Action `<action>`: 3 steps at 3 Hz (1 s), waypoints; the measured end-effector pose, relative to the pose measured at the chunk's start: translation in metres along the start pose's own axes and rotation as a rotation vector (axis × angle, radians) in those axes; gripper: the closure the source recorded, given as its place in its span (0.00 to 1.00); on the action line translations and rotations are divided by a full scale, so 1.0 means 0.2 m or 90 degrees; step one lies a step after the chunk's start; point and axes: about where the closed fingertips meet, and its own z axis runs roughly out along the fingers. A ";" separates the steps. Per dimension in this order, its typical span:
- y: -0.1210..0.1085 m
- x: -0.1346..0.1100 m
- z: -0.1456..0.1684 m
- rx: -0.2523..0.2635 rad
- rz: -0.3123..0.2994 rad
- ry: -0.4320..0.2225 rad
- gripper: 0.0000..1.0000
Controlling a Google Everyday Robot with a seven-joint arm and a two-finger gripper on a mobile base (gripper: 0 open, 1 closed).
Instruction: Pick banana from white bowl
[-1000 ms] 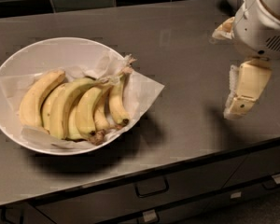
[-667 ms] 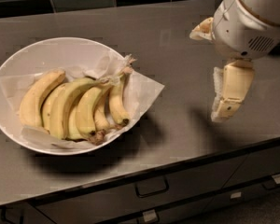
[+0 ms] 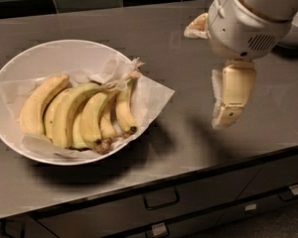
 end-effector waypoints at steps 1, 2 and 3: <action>0.02 -0.24 0.00 -0.005 -0.087 0.005 0.00; 0.05 -0.48 -0.04 0.006 -0.170 0.002 0.00; 0.06 -0.53 -0.10 0.028 -0.178 0.001 0.00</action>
Offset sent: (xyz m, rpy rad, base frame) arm -0.0290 0.1288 -0.0024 -0.1232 0.0024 0.3902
